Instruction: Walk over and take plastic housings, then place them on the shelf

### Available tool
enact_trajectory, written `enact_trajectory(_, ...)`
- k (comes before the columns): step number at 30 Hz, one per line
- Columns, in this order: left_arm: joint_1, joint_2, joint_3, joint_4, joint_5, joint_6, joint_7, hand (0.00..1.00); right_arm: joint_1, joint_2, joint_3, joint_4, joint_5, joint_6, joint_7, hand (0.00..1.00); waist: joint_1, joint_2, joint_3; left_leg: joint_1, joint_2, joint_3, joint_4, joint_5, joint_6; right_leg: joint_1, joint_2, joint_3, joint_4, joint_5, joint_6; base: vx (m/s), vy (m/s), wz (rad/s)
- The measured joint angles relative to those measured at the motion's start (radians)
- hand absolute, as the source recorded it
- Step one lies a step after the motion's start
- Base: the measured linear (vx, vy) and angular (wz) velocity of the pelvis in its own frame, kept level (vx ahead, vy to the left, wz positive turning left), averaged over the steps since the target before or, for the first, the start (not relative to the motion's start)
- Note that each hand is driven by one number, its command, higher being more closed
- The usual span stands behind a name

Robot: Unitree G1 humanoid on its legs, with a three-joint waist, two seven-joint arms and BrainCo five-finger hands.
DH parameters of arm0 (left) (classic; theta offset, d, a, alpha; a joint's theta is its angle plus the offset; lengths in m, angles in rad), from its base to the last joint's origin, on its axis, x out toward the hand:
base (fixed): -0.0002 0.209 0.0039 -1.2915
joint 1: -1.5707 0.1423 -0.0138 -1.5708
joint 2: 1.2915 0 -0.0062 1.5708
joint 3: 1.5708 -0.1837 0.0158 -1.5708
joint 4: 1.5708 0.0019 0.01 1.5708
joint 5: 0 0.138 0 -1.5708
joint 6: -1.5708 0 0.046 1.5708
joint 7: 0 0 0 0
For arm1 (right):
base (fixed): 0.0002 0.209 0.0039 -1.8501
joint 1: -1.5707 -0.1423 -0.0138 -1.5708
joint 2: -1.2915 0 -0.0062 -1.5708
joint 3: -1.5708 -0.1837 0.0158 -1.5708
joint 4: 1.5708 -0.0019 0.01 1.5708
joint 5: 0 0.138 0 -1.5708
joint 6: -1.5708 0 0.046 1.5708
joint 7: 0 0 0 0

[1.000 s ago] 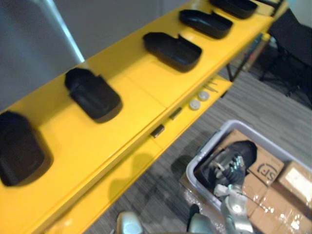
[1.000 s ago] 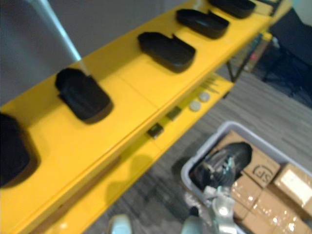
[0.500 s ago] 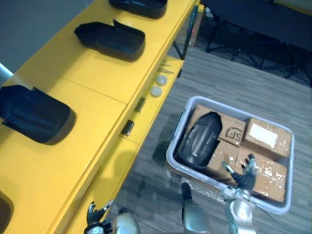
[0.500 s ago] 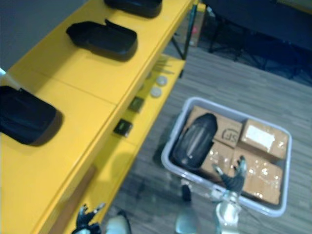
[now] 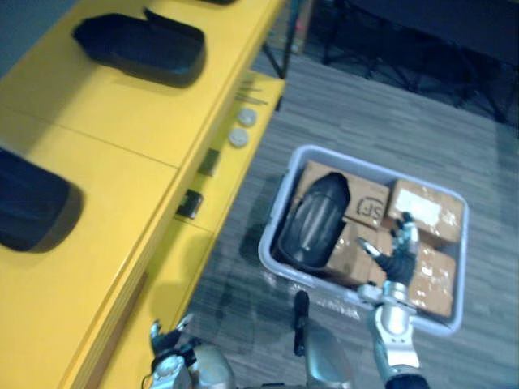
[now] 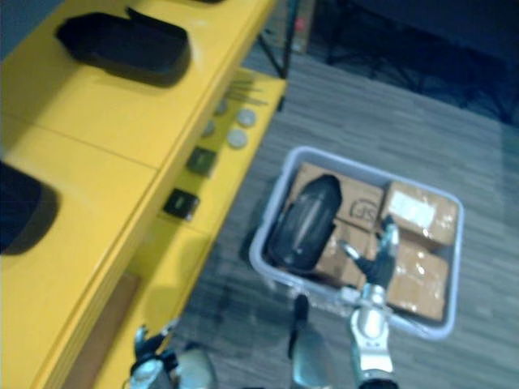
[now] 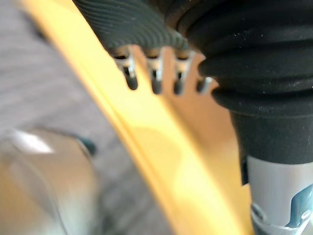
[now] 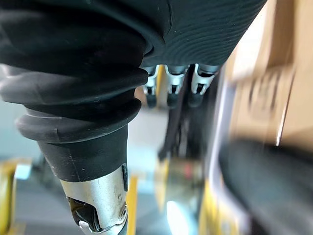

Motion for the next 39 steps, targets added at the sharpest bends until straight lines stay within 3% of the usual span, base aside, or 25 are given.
enact_trajectory(1,0.056,-0.018,0.014,0.002,0.019,0.0,-0.007,0.0,-0.008,-0.008,-0.005,0.0,-0.008,0.005,-0.016,0.0,0.016,0.007,-0.018,-0.018,-0.023,0.019,0.003,-0.013,-0.004,0.015,-0.012,-0.014,-0.018,0.014,0.004,0.13,-0.02,0.46)
enact_trajectory(3,0.127,-0.066,0.013,0.023,0.027,0.001,-0.031,0.0,-0.036,-0.04,-0.01,0.001,-0.007,0.028,-0.031,0.0,0.019,0.034,-0.04,-0.014,-0.093,0.07,-0.036,-0.085,0.01,0.004,-0.03,-0.027,-0.024,0.026,0.01,0.11,0.049,0.35)
enact_trajectory(5,0.158,-0.088,0.012,0.054,0.031,0.003,-0.045,0.0,-0.051,-0.05,-0.01,0.004,-0.005,0.053,-0.032,0.0,0.034,0.045,-0.048,0.016,-0.122,0.099,-0.117,-0.098,0.012,-0.012,-0.034,-0.032,-0.025,0.034,0.019,0.06,0.074,0.11)
enact_trajectory(6,0.16,-0.087,0.014,0.073,0.033,0.002,-0.055,0.0,-0.05,-0.052,-0.004,0.005,-0.005,0.076,-0.032,0.0,0.05,0.038,-0.047,0.025,-0.129,0.099,-0.136,-0.108,-0.001,-0.011,-0.035,-0.03,-0.035,0.044,0.02,0.02,0.093,-0.03)
enact_trajectory(10,0.16,-0.067,0.023,0.056,0.095,-0.032,-0.078,0.0,-0.015,-0.016,0.035,0.016,-0.006,0.121,-0.033,0.0,0.073,-0.019,-0.081,0.043,-0.156,0.072,-0.169,-0.12,0.012,-0.01,-0.049,-0.034,-0.046,0.077,0.012,-0.02,0.118,-0.04)
enact_trajectory(12,0.154,-0.047,0.026,0.039,0.145,-0.045,-0.077,0.0,0.005,-0.011,0.036,0.015,-0.005,0.121,-0.042,0.0,0.069,-0.034,-0.095,0.042,-0.16,0.048,-0.158,-0.147,0.015,-0.01,-0.051,-0.031,-0.046,0.078,0.012,-0.08,0.085,-0.14)
enact_trajectory(15,0.108,-0.026,0.033,0.005,0.23,-0.046,-0.084,0.0,0.054,-0.025,0.031,0.009,-0.003,0.12,-0.057,0.0,0.055,-0.027,-0.099,0.038,-0.155,-0.001,-0.125,-0.253,0.008,-0.024,-0.038,-0.002,-0.042,0.096,0.029,-0.15,0.12,-0.27)
enact_trajectory(17,0.078,0.0,0.021,-0.026,0.252,-0.046,-0.085,0.0,0.091,-0.017,0.031,-0.007,0.004,0.118,-0.052,0.0,0.047,-0.037,-0.101,-0.001,-0.152,-0.003,-0.05,-0.297,0.015,-0.051,-0.042,0.032,-0.019,0.099,0.026,-0.23,0.174,-0.38)
enact_trajectory(19,0.047,0.043,0.02,-0.078,0.246,-0.042,-0.084,0.0,0.158,-0.006,0.011,-0.04,0.012,0.113,-0.047,0.0,0.02,-0.056,-0.112,-0.037,-0.152,-0.018,0.03,-0.343,0.04,-0.063,-0.052,0.038,0.005,0.089,0.019,-0.25,0.17,-0.08)
enact_trajectory(21,0.03,0.066,0.032,-0.103,0.246,-0.037,-0.084,0.0,0.172,0.008,-0.012,-0.042,0.012,0.111,-0.04,0.0,0.011,-0.068,-0.118,-0.047,-0.148,-0.022,0.052,-0.346,0.049,-0.068,-0.053,0.023,0.011,0.028,-0.025,-0.19,0.108,-0.02)
enact_trajectory(22,0.033,0.064,0.04,-0.111,0.247,-0.038,-0.084,0.0,0.166,0.008,-0.01,-0.042,0.011,0.106,-0.037,0.0,0.015,-0.058,-0.124,-0.049,-0.122,-0.014,0.046,-0.333,0.058,-0.071,-0.046,0.01,0.031,-0.035,-0.046,-0.1,0.03,-0.3)
enact_trajectory(23,0.045,0.054,0.066,-0.109,0.248,-0.038,-0.082,0.0,0.143,0.01,0.002,-0.044,0.009,0.088,-0.031,0.0,0.026,-0.048,-0.127,-0.052,-0.088,0.008,0.045,-0.323,0.055,-0.114,-0.047,-0.008,0.132,-0.077,-0.114,-0.04,0.002,-0.32)
enact_trajectory(24,0.053,0.054,0.076,-0.108,0.248,-0.038,-0.08,0.0,0.131,0.01,0.013,-0.044,0.006,0.08,-0.032,0.0,0.027,-0.049,-0.127,-0.053,-0.077,0.008,0.05,-0.322,0.054,-0.133,-0.051,-0.01,0.216,-0.085,-0.126,-0.02,0.017,-0.23)
enact_trajectory(25,0.077,0.064,0.084,-0.099,0.248,-0.037,-0.075,0.0,0.119,0.014,0.035,-0.044,-0.012,0.068,-0.038,0.0,0.028,-0.067,-0.139,-0.051,-0.074,0.006,0.059,-0.322,0.052,-0.154,-0.074,-0.039,0.346,-0.071,-0.145,0.02,0.042,-0.18)
enact_trajectory(26,0.101,0.081,0.102,-0.084,0.248,-0.036,-0.076,0.0,0.117,0.025,0.054,-0.043,-0.031,0.067,-0.051,0.0,0.036,-0.102,-0.169,-0.065,-0.084,0.009,0.063,-0.326,0.045,-0.159,-0.064,-0.051,0.319,0.003,-0.112,0.02,0.034,-0.35)
enact_trajectory(27,0.114,0.075,0.111,-0.065,0.248,-0.036,-0.076,0.0,0.101,0.029,0.065,-0.039,-0.031,0.067,-0.057,0.0,0.052,-0.096,-0.178,-0.074,-0.064,0.018,0.044,-0.318,0.04,-0.154,-0.033,-0.04,0.25,0.047,-0.112,0.01,-0.034,-0.75)
enact_trajectory(28,0.119,0.057,0.125,-0.015,0.253,-0.038,-0.08,0.0,0.064,0.045,0.079,-0.04,-0.032,0.069,-0.069,0.0,0.077,-0.092,-0.192,-0.065,-0.013,0.069,-0.015,-0.272,0.031,-0.143,-0.012,-0.037,0.237,0.03,-0.157,0.0,-0.089,-0.7)
enact_trajectory(29,0.127,0.052,0.124,-0.001,0.254,-0.038,-0.08,0.0,0.058,0.049,0.086,-0.041,-0.032,0.069,-0.074,0.0,0.074,-0.096,-0.192,-0.059,-0.011,0.081,-0.037,-0.255,0.028,-0.151,-0.027,-0.056,0.312,-0.021,-0.174,0.01,-0.087,-0.64)
enact_trajectory(30,0.147,0.048,0.114,0.015,0.25,-0.039,-0.082,0.0,0.043,0.05,0.093,-0.042,-0.032,0.071,-0.079,0.0,0.073,-0.106,-0.195,-0.051,-0.01,0.101,-0.065,-0.228,0.026,-0.129,-0.053,-0.084,0.383,-0.075,-0.12,0.03,-0.112,-0.54)
enact_trajectory(31,0.165,0.043,0.109,0.022,0.243,-0.039,-0.082,0.0,0.028,0.049,0.093,-0.041,-0.028,0.079,-0.079,0.0,0.079,-0.113,-0.196,-0.046,-0.002,0.128,-0.067,-0.221,0.019,-0.08,-0.065,-0.117,0.36,-0.086,-0.086,0.02,-0.124,-0.59)
enact_trajectory(32,0.172,0.039,0.109,0.022,0.242,-0.039,-0.082,0.0,0.017,0.049,0.093,-0.041,-0.027,0.085,-0.077,0.0,0.08,-0.117,-0.196,-0.046,0.002,0.142,-0.058,-0.22,0.018,-0.058,-0.063,-0.118,0.321,-0.091,-0.061,0.01,-0.233,-0.75)
enact_trajectory(33,0.173,0.033,0.109,0.025,0.229,-0.038,-0.081,0.0,-0.003,0.046,0.091,-0.041,-0.026,0.107,-0.073,0.0,0.078,-0.122,-0.194,-0.047,0.008,0.163,-0.049,-0.214,0.008,-0.024,-0.051,-0.137,0.23,-0.117,0.009,0.01,-0.287,-0.66)
enact_trajectory(34,0.156,0.021,0.111,0.026,0.193,-0.038,-0.081,0.0,-0.004,0.032,0.086,-0.039,-0.023,0.125,-0.068,0.0,0.068,-0.117,-0.187,-0.041,0.015,0.169,-0.046,-0.205,-0.009,0.017,-0.029,-0.157,0.147,-0.13,0.051,0.0,-0.349,-0.57)
enact_trajectory(35,0.13,0.002,0.106,0.041,0.153,-0.038,-0.082,0.0,0.011,0.015,0.065,-0.033,-0.006,0.146,-0.066,0.0,0.058,-0.074,-0.159,-0.013,0.036,0.168,-0.057,-0.183,-0.018,0.064,0.011,-0.163,0.08,-0.102,0.043,-0.02,-0.268,-0.32)
enact_trajectory(39,0.133,-0.078,0.098,0.067,0.101,-0.042,-0.082,0.0,0.128,0.012,-0.064,-0.033,0.029,0.163,-0.053,0.0,0.014,-0.044,-0.171,0.063,-0.01,0.194,-0.204,-0.106,-0.013,0.071,0.008,-0.134,0.037,-0.089,0.034,-0.03,-0.098,-0.22)
